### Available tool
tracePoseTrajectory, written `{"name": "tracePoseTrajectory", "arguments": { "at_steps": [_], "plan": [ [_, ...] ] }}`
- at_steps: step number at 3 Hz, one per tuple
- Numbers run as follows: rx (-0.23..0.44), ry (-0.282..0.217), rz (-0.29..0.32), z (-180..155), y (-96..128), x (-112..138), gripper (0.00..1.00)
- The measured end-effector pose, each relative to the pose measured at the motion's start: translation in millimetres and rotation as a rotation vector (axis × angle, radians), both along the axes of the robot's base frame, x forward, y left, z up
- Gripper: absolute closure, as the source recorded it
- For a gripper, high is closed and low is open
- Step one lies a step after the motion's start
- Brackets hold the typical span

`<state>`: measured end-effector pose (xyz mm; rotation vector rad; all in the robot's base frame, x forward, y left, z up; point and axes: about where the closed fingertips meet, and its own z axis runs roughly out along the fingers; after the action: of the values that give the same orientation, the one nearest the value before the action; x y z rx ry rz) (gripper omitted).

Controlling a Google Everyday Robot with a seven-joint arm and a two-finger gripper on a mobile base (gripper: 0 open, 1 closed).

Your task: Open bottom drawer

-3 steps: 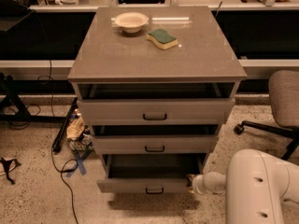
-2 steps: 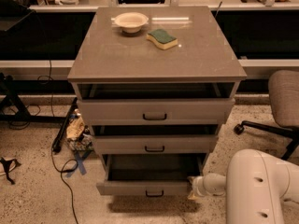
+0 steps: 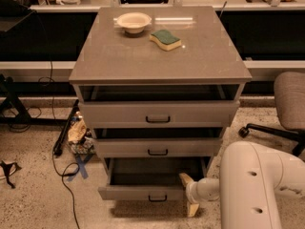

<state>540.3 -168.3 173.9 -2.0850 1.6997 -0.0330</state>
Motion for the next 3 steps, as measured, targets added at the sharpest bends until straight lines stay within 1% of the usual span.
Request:
{"name": "tracePoseTrajectory", "arguments": {
  "at_steps": [1,2,3],
  "plan": [
    [0.009,0.018,0.025,4.1,9.4,-0.9,0.00],
    [0.019,0.060,0.008,3.9,8.8,3.4,0.00],
    [0.014,0.102,-0.023,0.5,6.4,9.0,0.00]
  ]
}}
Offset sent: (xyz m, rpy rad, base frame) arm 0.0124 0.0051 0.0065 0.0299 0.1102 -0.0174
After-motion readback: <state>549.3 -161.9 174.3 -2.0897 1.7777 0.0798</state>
